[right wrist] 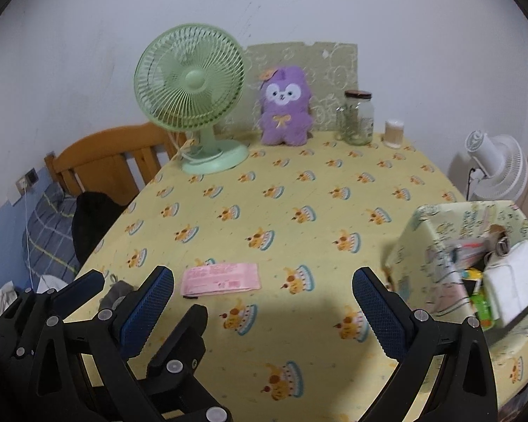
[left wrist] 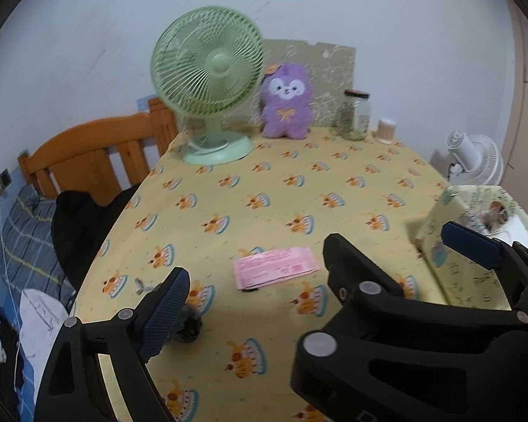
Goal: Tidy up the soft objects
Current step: 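Withdraw both tools from the basket toward the grey pouch and pink packet, then lower the left tool onto the grey drawstring pouch and close it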
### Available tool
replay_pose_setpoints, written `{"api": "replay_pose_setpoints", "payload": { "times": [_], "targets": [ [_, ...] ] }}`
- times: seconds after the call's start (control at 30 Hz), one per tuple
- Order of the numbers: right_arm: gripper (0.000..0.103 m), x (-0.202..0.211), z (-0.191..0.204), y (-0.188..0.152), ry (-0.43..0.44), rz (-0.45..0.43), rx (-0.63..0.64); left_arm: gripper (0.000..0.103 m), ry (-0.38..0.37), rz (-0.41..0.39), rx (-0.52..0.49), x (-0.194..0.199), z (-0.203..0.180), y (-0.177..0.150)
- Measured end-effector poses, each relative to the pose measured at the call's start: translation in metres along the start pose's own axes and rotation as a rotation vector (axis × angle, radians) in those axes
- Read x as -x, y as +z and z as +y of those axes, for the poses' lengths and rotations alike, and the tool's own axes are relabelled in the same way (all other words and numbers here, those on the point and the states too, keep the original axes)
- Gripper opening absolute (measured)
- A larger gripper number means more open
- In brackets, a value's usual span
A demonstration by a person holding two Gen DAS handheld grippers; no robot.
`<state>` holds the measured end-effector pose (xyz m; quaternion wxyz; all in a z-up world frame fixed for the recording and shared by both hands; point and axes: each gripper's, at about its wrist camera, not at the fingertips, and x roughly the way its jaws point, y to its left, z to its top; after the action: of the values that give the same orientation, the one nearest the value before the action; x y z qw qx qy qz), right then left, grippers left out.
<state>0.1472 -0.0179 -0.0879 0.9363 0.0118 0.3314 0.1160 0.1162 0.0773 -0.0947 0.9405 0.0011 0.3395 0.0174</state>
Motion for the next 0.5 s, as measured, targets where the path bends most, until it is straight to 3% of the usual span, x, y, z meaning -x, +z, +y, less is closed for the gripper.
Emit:
{"api": "replay_pose_setpoints", "payload": {
  "times": [0.5],
  "targets": [
    [0.103, -0.043, 0.035, -0.012, 0.047, 0.08, 0.048, 0.092, 0.123, 0.085, 0.075, -0.031, 0.047, -0.017]
  ]
}}
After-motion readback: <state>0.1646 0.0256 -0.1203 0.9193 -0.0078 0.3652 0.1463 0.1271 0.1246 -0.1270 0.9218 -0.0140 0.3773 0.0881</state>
